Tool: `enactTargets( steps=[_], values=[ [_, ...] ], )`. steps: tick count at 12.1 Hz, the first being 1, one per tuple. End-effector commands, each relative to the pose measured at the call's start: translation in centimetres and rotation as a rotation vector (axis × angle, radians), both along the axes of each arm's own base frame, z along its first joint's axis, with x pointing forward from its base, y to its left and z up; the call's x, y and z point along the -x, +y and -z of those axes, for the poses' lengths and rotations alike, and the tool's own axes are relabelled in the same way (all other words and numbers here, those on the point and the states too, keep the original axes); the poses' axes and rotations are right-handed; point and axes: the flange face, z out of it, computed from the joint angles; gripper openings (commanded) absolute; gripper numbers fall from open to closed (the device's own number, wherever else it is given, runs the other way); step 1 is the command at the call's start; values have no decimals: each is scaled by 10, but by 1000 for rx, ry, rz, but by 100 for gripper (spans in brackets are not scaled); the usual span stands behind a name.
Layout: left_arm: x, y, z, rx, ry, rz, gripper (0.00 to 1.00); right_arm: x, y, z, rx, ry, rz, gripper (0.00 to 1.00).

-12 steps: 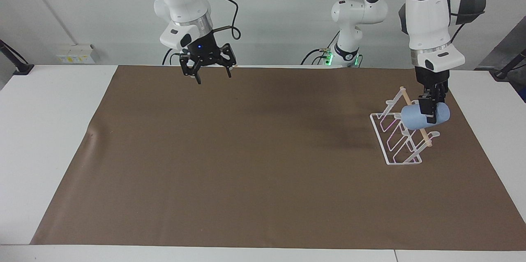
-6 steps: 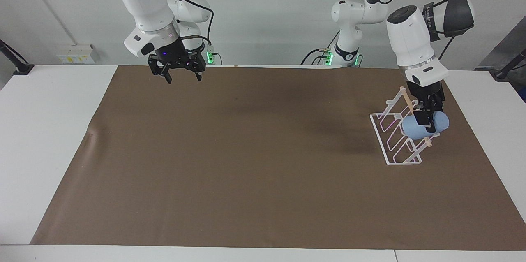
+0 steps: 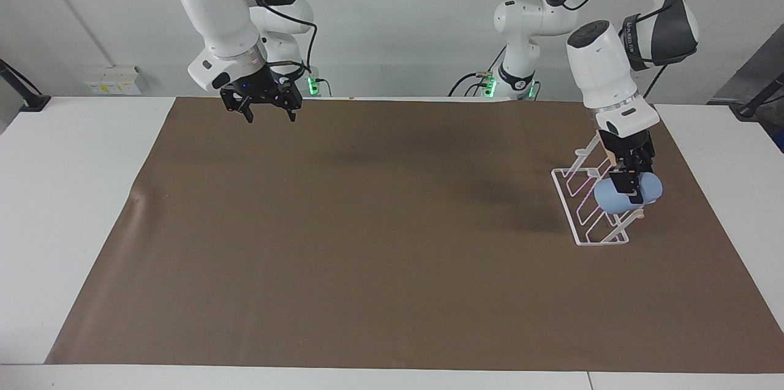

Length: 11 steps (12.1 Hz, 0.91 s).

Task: Hang cup on cup holder
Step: 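Lower the cup onto a rack peg with the left gripper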

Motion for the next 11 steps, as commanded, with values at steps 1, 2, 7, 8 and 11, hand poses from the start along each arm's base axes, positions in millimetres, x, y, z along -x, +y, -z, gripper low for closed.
enactTargets(
  steps=[1,2,7,8,11],
  values=[
    [6,-1,12,-22,-17,11,0,9,-16,2,51,-31,2,100],
    [7,-1,15,-35,-12,18,0,10,-17,1,88,-38,-11,100],
    [13,-5,26,-33,-1,28,0,13,-13,0,128,-45,-19,100],
    [15,-6,29,-32,3,33,0,13,-17,1,132,-40,-15,100],
    [17,-7,33,-28,8,50,84,13,-19,1,131,-38,-7,100]
  ],
)
